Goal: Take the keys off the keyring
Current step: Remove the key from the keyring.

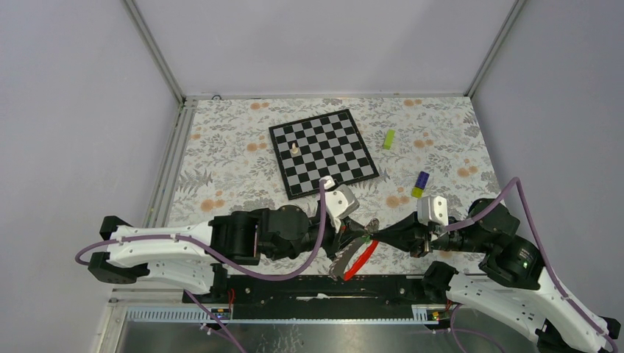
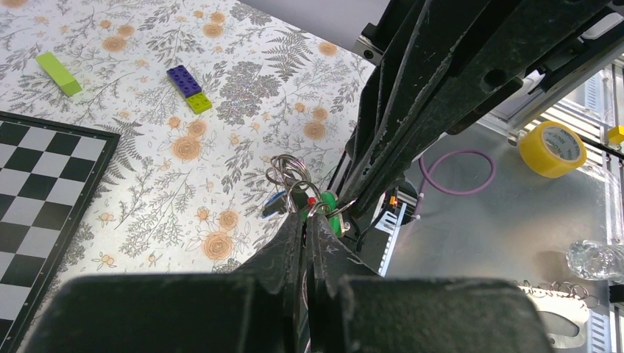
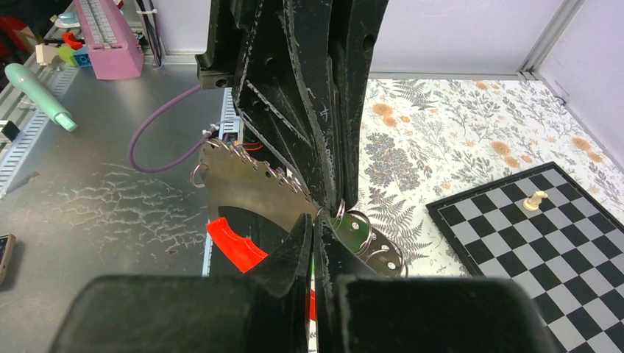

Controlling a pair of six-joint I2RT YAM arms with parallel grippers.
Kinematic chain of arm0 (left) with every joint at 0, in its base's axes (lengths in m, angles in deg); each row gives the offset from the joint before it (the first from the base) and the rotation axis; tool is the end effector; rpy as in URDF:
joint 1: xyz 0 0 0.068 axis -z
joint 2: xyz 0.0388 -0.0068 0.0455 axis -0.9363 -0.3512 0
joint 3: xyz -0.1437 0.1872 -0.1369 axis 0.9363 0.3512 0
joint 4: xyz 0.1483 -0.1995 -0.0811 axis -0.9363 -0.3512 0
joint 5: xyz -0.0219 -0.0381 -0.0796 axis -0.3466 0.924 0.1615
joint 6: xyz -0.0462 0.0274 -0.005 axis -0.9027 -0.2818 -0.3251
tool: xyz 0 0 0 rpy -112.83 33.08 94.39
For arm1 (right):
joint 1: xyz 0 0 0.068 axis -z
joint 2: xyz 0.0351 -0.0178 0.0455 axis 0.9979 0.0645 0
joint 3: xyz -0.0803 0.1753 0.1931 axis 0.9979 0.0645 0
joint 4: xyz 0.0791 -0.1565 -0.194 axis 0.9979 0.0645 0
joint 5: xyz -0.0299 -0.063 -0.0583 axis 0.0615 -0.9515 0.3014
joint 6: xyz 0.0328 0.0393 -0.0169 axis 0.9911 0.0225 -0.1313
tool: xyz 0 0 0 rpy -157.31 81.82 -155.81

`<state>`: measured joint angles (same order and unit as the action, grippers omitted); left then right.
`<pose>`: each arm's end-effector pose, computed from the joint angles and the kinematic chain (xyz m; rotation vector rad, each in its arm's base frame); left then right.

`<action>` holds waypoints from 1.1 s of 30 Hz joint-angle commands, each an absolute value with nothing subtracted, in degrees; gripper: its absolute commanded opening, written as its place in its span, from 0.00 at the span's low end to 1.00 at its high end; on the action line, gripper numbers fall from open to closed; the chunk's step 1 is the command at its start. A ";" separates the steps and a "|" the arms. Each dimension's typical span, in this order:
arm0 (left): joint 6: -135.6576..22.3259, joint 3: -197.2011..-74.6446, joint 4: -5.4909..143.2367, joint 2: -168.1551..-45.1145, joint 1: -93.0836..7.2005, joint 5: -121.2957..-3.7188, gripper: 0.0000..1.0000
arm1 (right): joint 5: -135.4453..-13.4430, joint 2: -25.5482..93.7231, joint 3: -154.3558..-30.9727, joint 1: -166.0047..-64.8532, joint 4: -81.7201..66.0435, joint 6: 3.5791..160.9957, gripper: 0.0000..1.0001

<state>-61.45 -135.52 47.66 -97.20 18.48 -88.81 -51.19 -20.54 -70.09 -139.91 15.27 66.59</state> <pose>0.0203 -0.2546 0.4142 0.9152 1.6771 -0.9991 0.0329 0.0754 0.3999 -1.1927 1.0948 1.0195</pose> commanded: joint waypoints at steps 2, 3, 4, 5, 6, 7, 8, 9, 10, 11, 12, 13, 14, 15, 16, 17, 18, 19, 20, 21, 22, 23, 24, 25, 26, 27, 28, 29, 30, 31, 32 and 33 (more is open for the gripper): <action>-60.20 -138.16 48.11 -97.92 18.01 -93.12 0.00 | -48.52 -21.65 -71.75 -140.18 11.70 68.98 0.00; -60.20 -138.05 47.98 -97.79 18.01 -93.23 0.00 | -48.80 -21.74 -71.78 -140.18 11.88 69.04 0.00; -60.20 -137.96 47.83 -97.69 18.01 -93.15 0.00 | -48.96 -21.84 -71.85 -140.19 11.99 68.91 0.00; -60.20 -137.87 47.67 -97.63 18.00 -93.11 0.00 | -49.26 -21.93 -71.87 -140.22 12.28 68.85 0.00; -60.20 -137.73 47.62 -97.55 17.94 -92.90 0.00 | -49.48 -22.01 -71.95 -140.18 12.38 68.78 0.00; -60.14 -137.61 47.54 -97.57 18.00 -92.61 0.00 | -49.74 -22.12 -71.96 -140.18 12.55 68.65 0.00; -60.04 -137.52 47.59 -97.43 17.97 -92.05 0.00 | -50.10 -22.12 -71.96 -140.18 12.77 68.42 0.00; -59.80 -137.50 47.61 -97.41 18.00 -91.37 0.00 | -50.53 -22.20 -72.01 -140.18 12.93 68.23 0.00; -59.65 -137.49 47.61 -97.43 18.01 -90.63 0.00 | -51.06 -22.25 -72.01 -140.16 13.11 68.01 0.00; -59.55 -137.45 47.63 -97.48 18.01 -90.08 0.00 | -51.53 -22.29 -72.04 -140.18 13.25 67.86 0.00; -59.44 -137.40 47.61 -97.50 18.01 -89.54 0.00 | -51.99 -22.34 -72.13 -140.18 13.33 67.71 0.00; -59.31 -137.33 47.54 -97.56 18.01 -89.00 0.00 | -52.34 -22.33 -72.18 -140.18 13.38 67.61 0.00; -59.20 -137.30 47.52 -97.77 18.01 -88.44 0.00 | -52.57 -22.34 -72.21 -140.16 13.34 67.45 0.00; -59.16 -137.38 47.46 -97.87 18.01 -87.92 0.00 | -52.83 -22.24 -72.22 -140.18 13.29 67.33 0.00; -59.03 -137.40 47.39 -98.02 18.01 -87.28 0.00 | -53.02 -22.21 -72.25 -140.13 13.33 67.17 0.00; -58.98 -137.47 47.23 -98.27 18.01 -86.70 0.00 | -53.22 -22.13 -72.27 -140.17 13.40 67.06 0.00; -58.90 -137.56 47.07 -98.42 18.01 -86.34 0.00 | -53.35 -22.04 -72.23 -140.18 13.42 66.97 0.00; -58.89 -137.64 46.87 -98.65 18.01 -85.72 0.00 | -53.44 -21.99 -72.27 -140.18 13.41 66.87 0.00; -58.82 -137.79 46.64 -98.80 18.01 -85.34 0.00 | -53.48 -21.95 -72.23 -140.18 13.38 66.71 0.00; -58.73 -137.86 46.44 -99.00 18.01 -84.89 0.00 | -53.59 -21.87 -72.29 -140.19 13.42 66.60 0.00; -58.58 -137.96 46.27 -99.22 17.99 -84.39 0.00 | -53.73 -21.81 -72.31 -140.18 13.52 66.43 0.00; -58.47 -138.01 46.10 -99.32 18.01 -83.76 0.00 | -53.81 -21.84 -72.36 -140.18 13.54 66.30 0.00; -58.34 -138.04 45.98 -99.51 18.01 -83.17 0.00 | -54.01 -21.78 -72.41 -140.18 13.69 66.13 0.00; -58.23 -138.06 45.80 -99.66 18.01 -82.46 0.00 | -54.25 -21.68 -72.48 -140.18 13.84 65.94 0.00; -58.05 -138.22 45.58 -99.90 18.01 -81.67 0.00 | -54.41 -21.68 -72.55 -140.18 13.99 65.84 0.00; -57.87 -138.34 45.24 -100.08 18.01 -80.92 0.00 | -54.65 -21.68 -72.62 -140.18 14.11 65.69 0.00; -57.71 -138.42 45.11 -100.27 18.01 -80.10 0.00 | -54.80 -21.61 -72.70 -140.19 14.34 65.57 0.00; -57.54 -138.50 44.78 -100.45 17.97 -79.35 0.00 | -54.96 -21.60 -72.75 -140.20 14.44 65.36 0.00; -57.38 -138.54 44.57 -100.61 17.98 -78.51 0.00 | -55.11 -21.60 -72.80 -140.18 14.71 65.22 0.00; -57.17 -138.50 44.46 -100.58 18.01 -77.60 0.00 | -55.22 -21.59 -72.76 -140.20 14.83 65.05 0.00; -57.01 -138.54 44.40 -100.58 18.01 -76.75 0.00 | -55.38 -21.59 -72.83 -140.16 15.10 64.83 0.00; -56.77 -138.47 44.36 -100.52 18.01 -75.87 0.00 | -55.52 -21.59 -72.88 -140.18 15.41 64.53 0.00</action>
